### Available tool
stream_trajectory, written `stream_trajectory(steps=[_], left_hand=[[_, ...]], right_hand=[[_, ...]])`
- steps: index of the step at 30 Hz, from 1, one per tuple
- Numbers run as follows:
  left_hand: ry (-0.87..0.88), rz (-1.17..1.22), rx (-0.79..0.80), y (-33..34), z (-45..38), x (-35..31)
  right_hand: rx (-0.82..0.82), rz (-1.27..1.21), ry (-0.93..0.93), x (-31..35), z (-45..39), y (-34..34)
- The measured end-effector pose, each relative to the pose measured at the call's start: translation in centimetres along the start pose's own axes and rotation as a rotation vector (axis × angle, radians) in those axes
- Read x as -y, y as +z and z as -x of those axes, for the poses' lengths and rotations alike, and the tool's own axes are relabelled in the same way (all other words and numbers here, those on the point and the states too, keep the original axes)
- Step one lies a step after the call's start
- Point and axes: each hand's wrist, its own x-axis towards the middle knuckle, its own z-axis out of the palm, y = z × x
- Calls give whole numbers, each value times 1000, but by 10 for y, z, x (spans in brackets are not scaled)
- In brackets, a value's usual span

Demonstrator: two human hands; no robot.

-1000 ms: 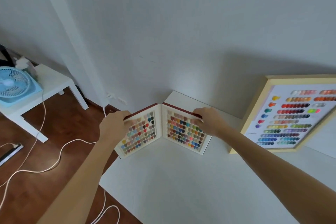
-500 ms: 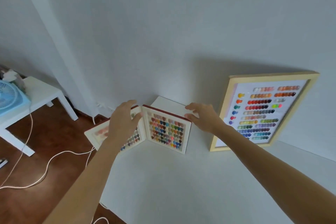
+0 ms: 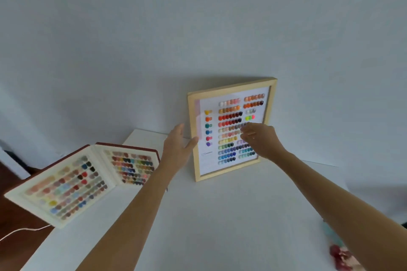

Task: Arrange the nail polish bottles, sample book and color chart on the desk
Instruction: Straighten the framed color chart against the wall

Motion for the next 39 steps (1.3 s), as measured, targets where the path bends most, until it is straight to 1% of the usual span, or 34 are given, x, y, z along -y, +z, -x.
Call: stream_trajectory(steps=[2,5,9,18,20,23,28,35,39], left_hand=[[-61,13,23,18,-6,-2],[-97,66,0,37,-16,0],[-62,56,-19,53,-27,7],[-8,98,-169,71,-41,26],[-8,100,-199,73,-44,30],[-35,99,-240,77,-50,34],[-80,133,-260,79,-66,36],[-47,160,-191,79,-100,39],[-42,183,-144,85,-124,36]], right_hand=[[-32,-3,79,-20,-1,-10],[-82,-23,177,-45,-8,-19],[-118,-32,278,-68,-20,-20],[-71,-55,440,-107,-61,2],[-50,-50,442,-114,-68,7],[-61,-98,449,-120,-78,11],[-70,-156,404,-129,-88,13],[-121,-123,353,-148,-79,13],[-165,-152,389,-155,-70,13]])
